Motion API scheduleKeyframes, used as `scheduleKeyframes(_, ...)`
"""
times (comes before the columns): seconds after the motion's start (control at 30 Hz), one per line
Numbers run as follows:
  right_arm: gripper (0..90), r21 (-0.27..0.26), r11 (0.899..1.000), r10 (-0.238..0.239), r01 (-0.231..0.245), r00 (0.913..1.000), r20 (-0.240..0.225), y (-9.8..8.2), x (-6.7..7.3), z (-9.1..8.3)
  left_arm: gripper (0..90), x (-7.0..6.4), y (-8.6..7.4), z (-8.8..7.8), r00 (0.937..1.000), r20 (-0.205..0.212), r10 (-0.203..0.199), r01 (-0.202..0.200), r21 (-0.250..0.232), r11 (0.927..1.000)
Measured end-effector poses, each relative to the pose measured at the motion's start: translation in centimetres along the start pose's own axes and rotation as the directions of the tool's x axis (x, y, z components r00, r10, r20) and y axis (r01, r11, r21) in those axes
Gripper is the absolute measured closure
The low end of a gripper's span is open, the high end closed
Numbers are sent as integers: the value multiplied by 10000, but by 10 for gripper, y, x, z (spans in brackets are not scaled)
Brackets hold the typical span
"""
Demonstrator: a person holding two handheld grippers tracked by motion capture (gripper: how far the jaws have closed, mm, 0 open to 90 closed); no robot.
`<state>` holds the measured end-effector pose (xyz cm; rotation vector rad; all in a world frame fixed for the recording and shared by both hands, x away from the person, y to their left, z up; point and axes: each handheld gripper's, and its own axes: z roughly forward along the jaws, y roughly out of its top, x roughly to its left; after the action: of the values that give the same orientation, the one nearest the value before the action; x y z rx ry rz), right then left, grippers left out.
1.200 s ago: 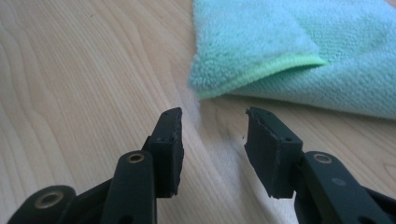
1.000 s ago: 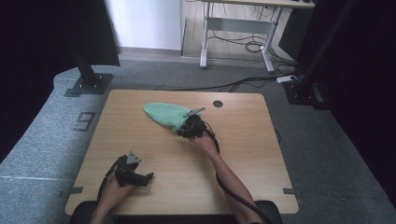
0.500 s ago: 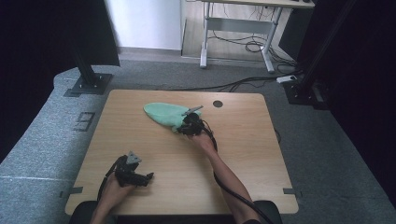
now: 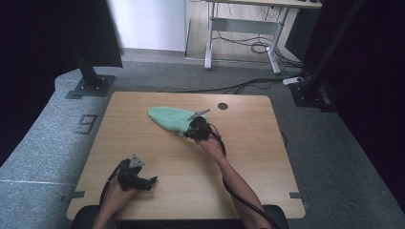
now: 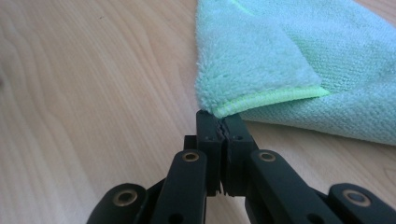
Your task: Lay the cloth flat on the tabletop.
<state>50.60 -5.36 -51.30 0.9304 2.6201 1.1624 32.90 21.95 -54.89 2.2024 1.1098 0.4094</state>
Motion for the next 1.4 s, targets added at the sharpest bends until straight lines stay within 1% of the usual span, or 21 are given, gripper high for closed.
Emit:
scheduleKeyframes(0.13,868,-21,10000,95,-95,9999,-117,-6,1,-8,0,0,0,0,10000,-1,0,0,-2,10000)
scheduleKeyframes(0.23,867,-4,9999,147,-147,9996,-257,-13,2,-17,0,0,0,0,10000,-1,0,0,-1,10000)
scheduleKeyframes(0.33,865,-6,9999,173,-173,9993,-322,-18,3,-20,0,0,0,0,10000,-5,8,-8,6,10000)
scheduleKeyframes(0.37,866,-4,9998,174,-174,9991,-394,-23,4,-23,0,0,0,0,10000,-3,12,-12,6,10000)
scheduleKeyframes(0.4,866,-4,9998,174,-174,9991,-394,-23,4,-23,0,0,0,0,10000,-4,13,-13,8,10000)
scheduleKeyframes(0.53,866,43,9997,261,-259,9983,-512,-33,8,-32,0,0,0,0,10000,-7,8,-8,-3,10000)
scheduleKeyframes(0.7,863,79,9997,236,-231,9979,-609,-41,12,-39,0,0,0,0,10000,-5,17,-17,10,10000)
scheduleKeyframes(0.77,861,62,9997,231,-228,9977,-637,-48,15,-44,0,0,0,0,10000,-3,17,-17,9,10000)
scheduleKeyframes(0.8,861,62,9997,231,-228,9977,-637,-48,15,-44,0,0,0,0,10000,-4,17,-17,9,10000)
scheduleKeyframes(0.83,862,20,9997,246,-245,9975,-661,-53,17,-48,0,0,0,0,10000,-3,15,-15,8,10000)
scheduleKeyframes(0.87,862,20,9997,246,-245,9975,-661,-53,17,-48,0,0,0,0,10000,-4,16,-16,7,10000)
scheduleKeyframes(0.9,861,27,9997,237,-236,9976,-650,-58,20,-51,0,0,0,0,10000,-1,15,-15,10,10000)
scheduleKeyframes(0.93,861,27,9997,237,-236,9976,-650,-58,20,-51,0,0,0,0,10000,-2,16,-16,12,10000)
scheduleKeyframes(1.17,861,10,9998,176,-175,9980,-605,-74,28,-65,0,0,0,0,10000,-8,6,-6,0,10000)
scheduleKeyframes(1.37,860,-24,9999,104,-105,9982,-590,-86,37,-74,0,0,0,0,10000,-12,-12,12,9,10000)
scheduleKeyframes(1.4,859,-30,9999,119,-122,9980,-624,-90,41,-76,0,0,0,0,10000,-13,-13,13,3,10000)
